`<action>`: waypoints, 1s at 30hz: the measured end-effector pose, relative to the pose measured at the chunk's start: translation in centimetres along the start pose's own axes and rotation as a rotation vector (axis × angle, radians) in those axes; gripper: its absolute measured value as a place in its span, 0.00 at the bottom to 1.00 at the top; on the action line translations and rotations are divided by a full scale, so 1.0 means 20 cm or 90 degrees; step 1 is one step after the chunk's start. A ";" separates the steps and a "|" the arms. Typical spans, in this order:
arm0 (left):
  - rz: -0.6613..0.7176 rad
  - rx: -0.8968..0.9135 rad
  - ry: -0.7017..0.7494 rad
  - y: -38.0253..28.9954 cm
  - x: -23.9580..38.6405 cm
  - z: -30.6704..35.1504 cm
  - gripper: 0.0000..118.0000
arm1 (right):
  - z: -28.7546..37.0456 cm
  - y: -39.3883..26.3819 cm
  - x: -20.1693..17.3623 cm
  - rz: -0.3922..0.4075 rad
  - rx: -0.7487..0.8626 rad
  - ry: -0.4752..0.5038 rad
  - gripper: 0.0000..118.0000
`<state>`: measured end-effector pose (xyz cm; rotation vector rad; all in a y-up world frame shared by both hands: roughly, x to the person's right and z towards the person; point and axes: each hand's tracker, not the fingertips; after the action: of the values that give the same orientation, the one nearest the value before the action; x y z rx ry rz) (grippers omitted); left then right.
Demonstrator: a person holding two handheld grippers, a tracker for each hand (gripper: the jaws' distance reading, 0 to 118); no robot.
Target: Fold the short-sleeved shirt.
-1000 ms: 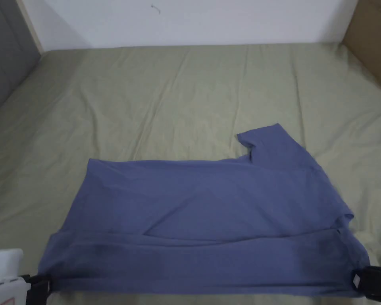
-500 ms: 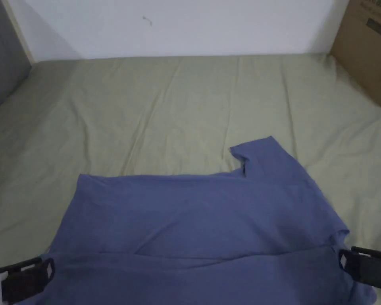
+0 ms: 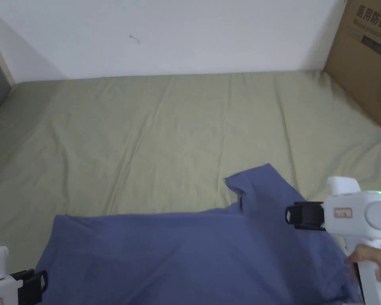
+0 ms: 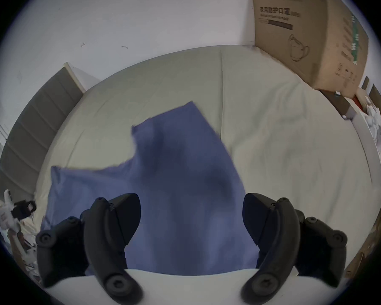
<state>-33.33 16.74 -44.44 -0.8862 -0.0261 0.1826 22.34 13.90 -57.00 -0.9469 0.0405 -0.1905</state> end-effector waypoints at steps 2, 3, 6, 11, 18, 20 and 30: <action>0.002 -0.004 0.002 0.03 0.01 -0.05 0.00 | -0.19 0.12 0.02 0.017 -0.029 -0.053 0.83; 0.001 -0.008 0.004 0.04 0.00 -0.07 0.00 | -0.27 0.16 0.04 0.027 -0.051 -0.074 0.83; 0.000 -0.018 0.000 0.07 0.00 -0.13 0.00 | -0.48 0.18 0.09 0.061 -0.134 -0.119 0.80; 0.015 -0.038 -0.011 0.19 -0.07 -0.28 0.93 | -0.39 0.16 0.04 0.065 -0.120 -0.075 0.43; 0.033 -0.034 0.016 0.50 -0.14 -0.73 0.92 | -0.35 0.14 -0.05 0.045 -0.124 -0.079 0.04; 0.049 -0.046 0.013 0.55 -0.14 -0.86 0.81 | -0.35 0.14 -0.05 0.056 -0.125 -0.077 0.04; -0.005 -0.135 0.063 0.59 -0.07 -0.90 0.02 | -0.30 0.21 0.04 -0.071 -0.108 -0.015 0.03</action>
<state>-34.60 10.05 -64.80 -1.1055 0.0437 0.1305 23.04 11.24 -63.84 -1.1207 -0.0175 -0.2818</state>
